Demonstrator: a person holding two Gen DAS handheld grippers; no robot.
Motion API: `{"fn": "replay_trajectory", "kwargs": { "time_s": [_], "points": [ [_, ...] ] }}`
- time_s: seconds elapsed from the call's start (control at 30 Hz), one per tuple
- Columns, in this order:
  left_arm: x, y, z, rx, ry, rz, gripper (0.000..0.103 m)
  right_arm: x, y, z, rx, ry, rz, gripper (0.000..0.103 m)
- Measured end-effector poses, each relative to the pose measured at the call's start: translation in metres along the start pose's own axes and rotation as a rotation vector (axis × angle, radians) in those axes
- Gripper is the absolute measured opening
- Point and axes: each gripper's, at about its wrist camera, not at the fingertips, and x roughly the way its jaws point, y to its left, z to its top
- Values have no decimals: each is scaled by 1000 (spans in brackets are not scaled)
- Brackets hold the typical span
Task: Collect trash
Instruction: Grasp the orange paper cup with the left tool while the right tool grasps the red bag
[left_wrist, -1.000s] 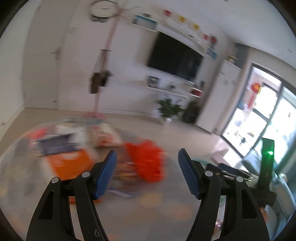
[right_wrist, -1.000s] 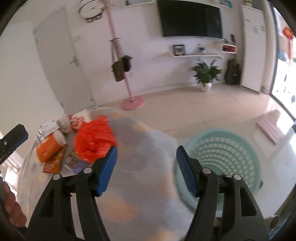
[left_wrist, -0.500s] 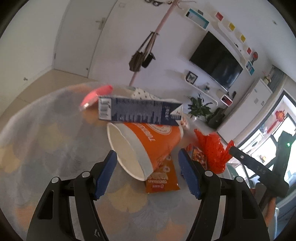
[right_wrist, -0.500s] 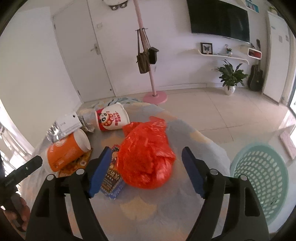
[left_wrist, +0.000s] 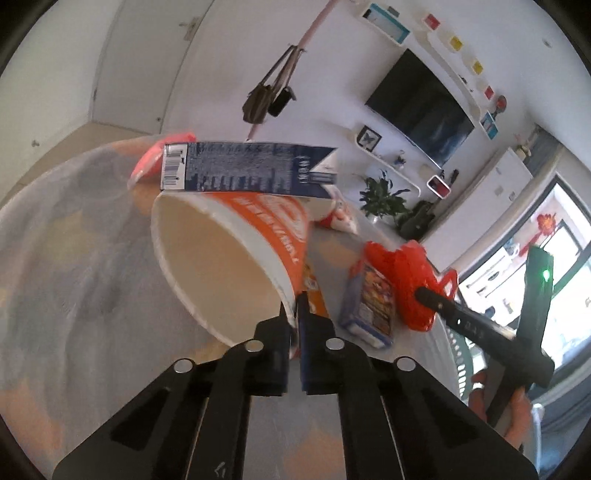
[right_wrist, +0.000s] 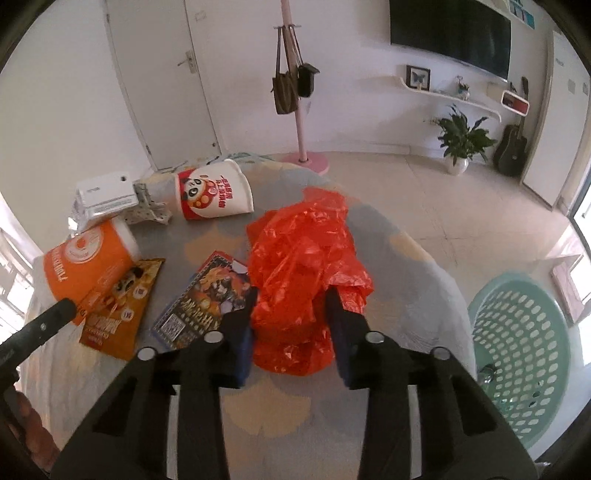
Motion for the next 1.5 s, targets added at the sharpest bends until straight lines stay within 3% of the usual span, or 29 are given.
{"fn": "replay_trajectory", "kwargs": {
  "time_s": [0.3, 0.43, 0.53, 0.7, 0.8, 0.9, 1.0, 1.2, 1.5],
  "points": [
    [-52, -27, -64, 32, 26, -23, 2, -55, -8, -32, 6, -59, 25, 26],
    [-57, -23, -84, 65, 47, -11, 23, -58, -10, -42, 14, -39, 38, 26],
    [-64, -15, -94, 63, 57, 6, 47, -60, -8, -45, 8, -39, 40, 26],
    [-82, 2, -107, 61, 65, 0, 52, -64, -1, -48, -4, -46, 47, 26],
    [-104, 10, -101, 42, 6, 9, 57, -67, 1, -49, -8, -52, 50, 26],
    [-112, 20, -80, 9, -59, 38, 71, -69, 1, -49, -13, -60, 42, 26],
    [-92, 32, -61, -28, -55, 89, 72, -70, -2, -51, -5, -61, 49, 25],
    [-45, 44, -44, -147, 19, 61, 77, -70, -7, -54, -17, -46, 52, 25],
    [-23, 7, -45, -60, 10, 116, 68, -66, -11, -58, -38, -50, 61, 25]
  ]
}}
